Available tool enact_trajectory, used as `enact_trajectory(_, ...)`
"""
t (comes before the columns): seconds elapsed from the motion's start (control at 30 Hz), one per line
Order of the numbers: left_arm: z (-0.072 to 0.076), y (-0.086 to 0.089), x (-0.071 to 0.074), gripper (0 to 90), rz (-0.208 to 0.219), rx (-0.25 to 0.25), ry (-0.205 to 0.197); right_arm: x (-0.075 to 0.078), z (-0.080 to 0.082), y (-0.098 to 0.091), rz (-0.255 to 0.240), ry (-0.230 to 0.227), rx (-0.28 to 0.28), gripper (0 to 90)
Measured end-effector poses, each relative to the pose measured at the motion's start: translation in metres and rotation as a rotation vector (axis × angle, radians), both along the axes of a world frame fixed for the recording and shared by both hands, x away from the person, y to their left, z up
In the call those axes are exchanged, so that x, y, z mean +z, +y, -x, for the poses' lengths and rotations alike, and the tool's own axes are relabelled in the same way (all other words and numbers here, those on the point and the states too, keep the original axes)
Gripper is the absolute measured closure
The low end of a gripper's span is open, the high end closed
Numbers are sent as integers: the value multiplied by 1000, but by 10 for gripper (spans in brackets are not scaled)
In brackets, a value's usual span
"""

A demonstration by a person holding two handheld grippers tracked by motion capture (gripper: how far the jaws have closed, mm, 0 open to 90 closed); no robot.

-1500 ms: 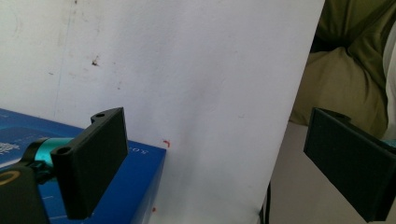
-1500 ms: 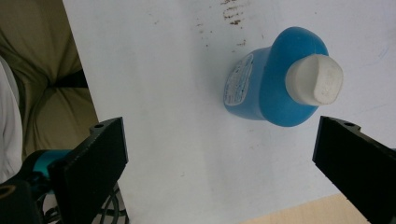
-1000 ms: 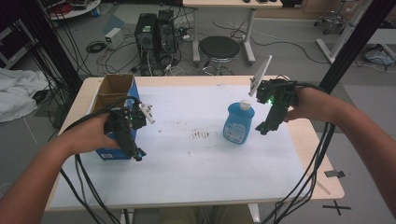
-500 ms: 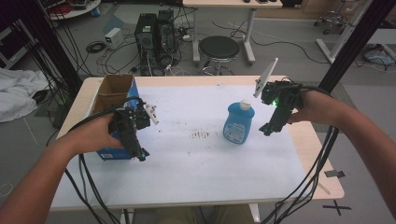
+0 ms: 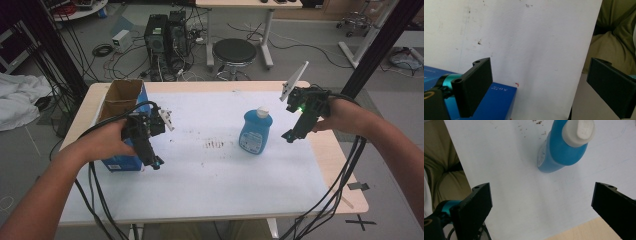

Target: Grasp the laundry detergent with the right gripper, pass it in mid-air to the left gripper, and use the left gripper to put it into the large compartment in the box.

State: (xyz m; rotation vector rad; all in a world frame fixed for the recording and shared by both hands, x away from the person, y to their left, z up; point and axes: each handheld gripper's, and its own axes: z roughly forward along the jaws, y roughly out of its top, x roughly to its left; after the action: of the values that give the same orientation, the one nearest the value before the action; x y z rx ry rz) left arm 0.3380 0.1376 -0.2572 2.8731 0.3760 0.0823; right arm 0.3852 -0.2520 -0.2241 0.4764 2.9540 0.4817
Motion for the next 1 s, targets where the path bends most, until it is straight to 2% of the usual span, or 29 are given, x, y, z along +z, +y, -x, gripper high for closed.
enact_trajectory(0.13, -1, 0, -1, 64, -5, 3, 1, -3, -3, -2, -12, 0, -8, 22)
enact_trajectory(0.37, -4, -2, -2, 65, -2, 3, 0, -16, -9, -9, -30, 11, -28, 22)
enact_trajectory(0.53, -6, -3, -4, 65, -2, 0, 1, -26, -11, -16, -83, -3, -54, 22)
enact_trajectory(0.83, -7, -4, -7, 65, -6, -7, 2, -41, -10, -25, -128, -3, -77, 22)
enact_trajectory(1.0, -8, -2, -9, 65, -4, -3, 2, -45, -11, -27, -176, -20, -96, 22)
